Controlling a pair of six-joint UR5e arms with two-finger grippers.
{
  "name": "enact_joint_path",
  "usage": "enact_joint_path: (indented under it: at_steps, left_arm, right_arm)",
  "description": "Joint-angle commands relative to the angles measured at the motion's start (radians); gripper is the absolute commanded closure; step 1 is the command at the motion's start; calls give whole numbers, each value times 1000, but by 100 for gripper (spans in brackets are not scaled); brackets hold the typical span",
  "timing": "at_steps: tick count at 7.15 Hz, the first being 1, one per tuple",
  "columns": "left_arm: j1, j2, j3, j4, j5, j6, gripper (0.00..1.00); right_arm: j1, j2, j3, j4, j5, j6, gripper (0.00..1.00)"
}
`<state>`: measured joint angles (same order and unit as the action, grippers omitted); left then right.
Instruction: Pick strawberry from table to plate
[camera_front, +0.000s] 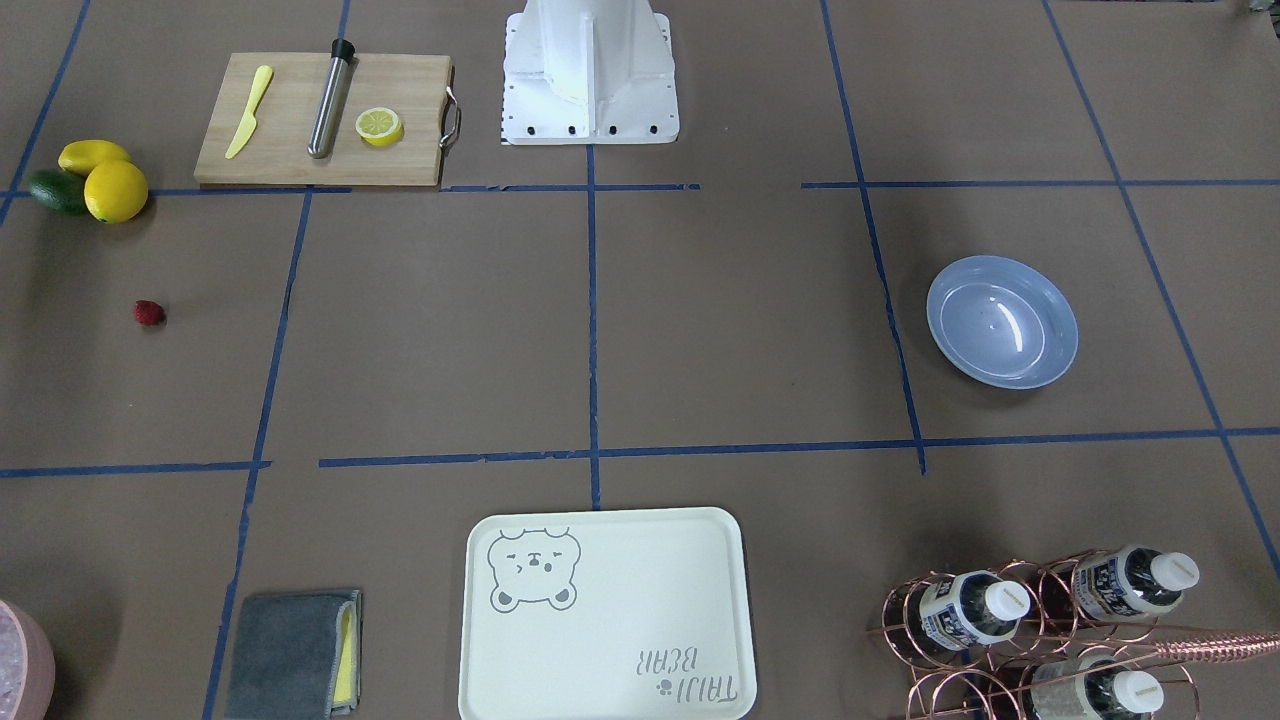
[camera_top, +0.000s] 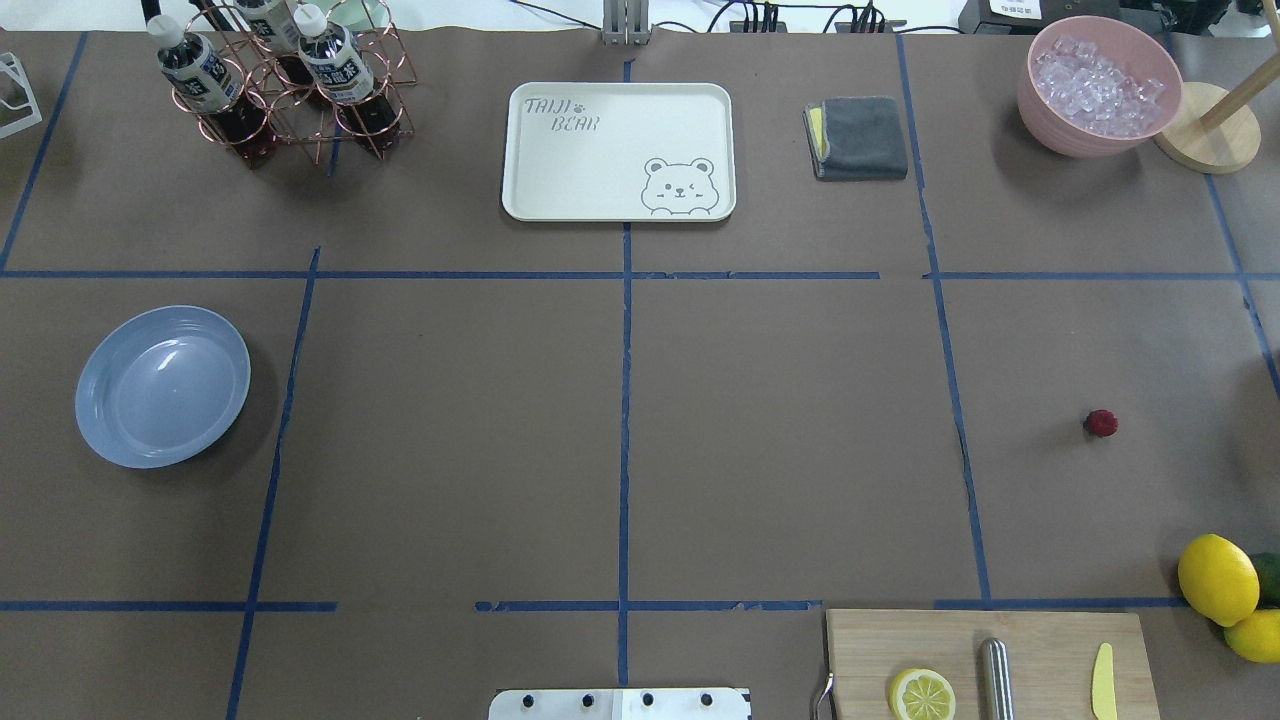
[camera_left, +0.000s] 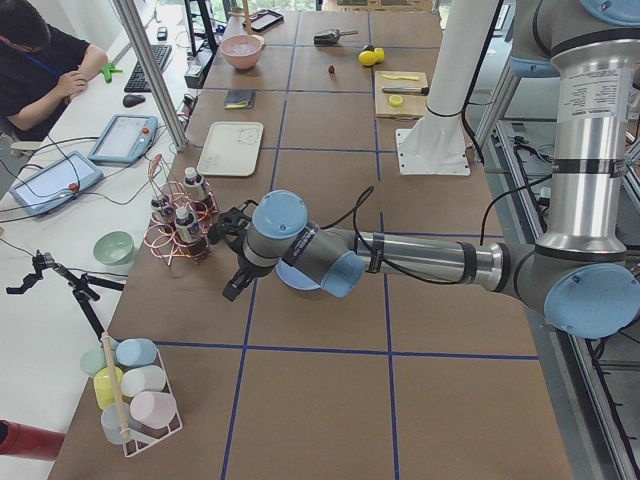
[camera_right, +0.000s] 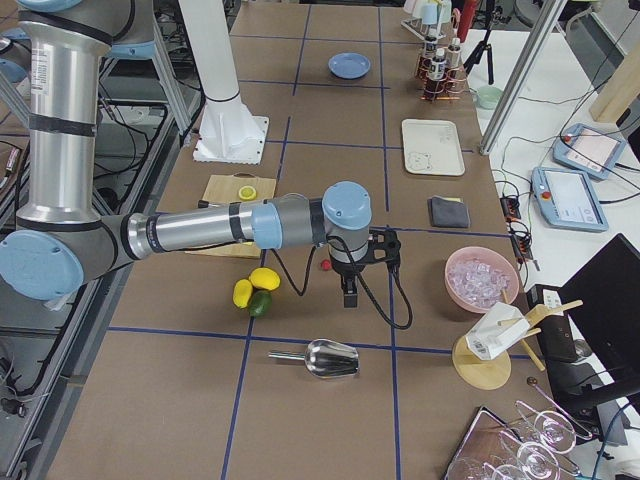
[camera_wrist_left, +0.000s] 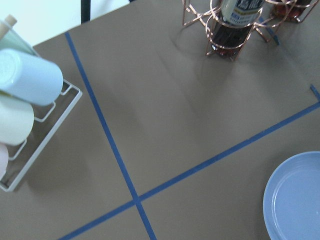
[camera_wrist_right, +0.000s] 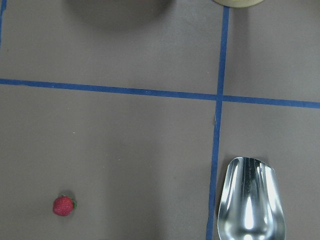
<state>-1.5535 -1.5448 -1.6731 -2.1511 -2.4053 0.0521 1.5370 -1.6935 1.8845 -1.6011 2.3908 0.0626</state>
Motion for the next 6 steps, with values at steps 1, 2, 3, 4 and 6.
enact_joint_path:
  at_steps: [1, 2, 3, 4, 6]
  left_arm:
    - [94, 37, 33, -166, -11, -79, 0]
    - [186, 43, 44, -193, 18, -227, 0]
    - [269, 52, 65, -288, 110, -437, 0]
    - [353, 60, 143, -447, 158, -653, 10]
    - [438, 64, 251, -683, 198, -942, 25]
  right_arm:
    - [0, 0, -4, 30, 4, 0, 0]
    - [0, 0, -22, 56, 5, 0, 0]
    - [0, -3, -22, 56, 5, 0, 0]
    - [0, -6, -25, 58, 5, 0, 0]
    - [0, -8, -27, 58, 5, 0, 0]
